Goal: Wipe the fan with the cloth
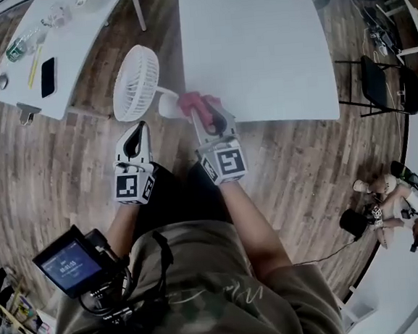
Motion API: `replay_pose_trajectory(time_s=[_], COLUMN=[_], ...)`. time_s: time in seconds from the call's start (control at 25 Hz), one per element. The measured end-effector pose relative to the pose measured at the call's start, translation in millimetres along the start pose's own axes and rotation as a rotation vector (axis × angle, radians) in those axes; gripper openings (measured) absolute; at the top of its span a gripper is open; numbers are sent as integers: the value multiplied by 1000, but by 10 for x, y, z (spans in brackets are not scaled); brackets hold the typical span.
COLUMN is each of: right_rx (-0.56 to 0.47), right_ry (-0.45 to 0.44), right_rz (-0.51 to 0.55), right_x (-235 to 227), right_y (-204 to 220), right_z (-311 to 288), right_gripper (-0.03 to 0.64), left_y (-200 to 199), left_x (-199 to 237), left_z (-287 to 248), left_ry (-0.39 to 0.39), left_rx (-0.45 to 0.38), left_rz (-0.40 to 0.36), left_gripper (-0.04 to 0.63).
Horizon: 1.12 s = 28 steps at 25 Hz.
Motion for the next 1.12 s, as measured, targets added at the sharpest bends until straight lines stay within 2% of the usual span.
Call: replay_pose_trajectory(time_s=[0.2,0.44,0.8,1.12], right_rx=[78,129,192,200], right_ry=[52,90,119,154], right_rz=[11,70,130,163], right_x=[56,55,63,38], right_y=[279,402,509,527], right_z=[-86,-187,-286,-274], right_gripper=[133,133,134,135], left_y=[-4,-144,-184,-257], left_x=[-46,-84,-95,-149], left_z=[-106,-167,-207,-229], left_ry=[16,33,49,114], left_rx=[-6,-15,-12,-34], left_rz=[-1,6,-27,-56], left_gripper=[20,20,20,20])
Point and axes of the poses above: the fingertips, and each gripper's own axes: z backward along the fingers, x to its left, y out of its underside, the point moved 5 cm from there along z, backward along the fingers, and after that the axes turned 11 degrees about -z, right-handed, at the moved point
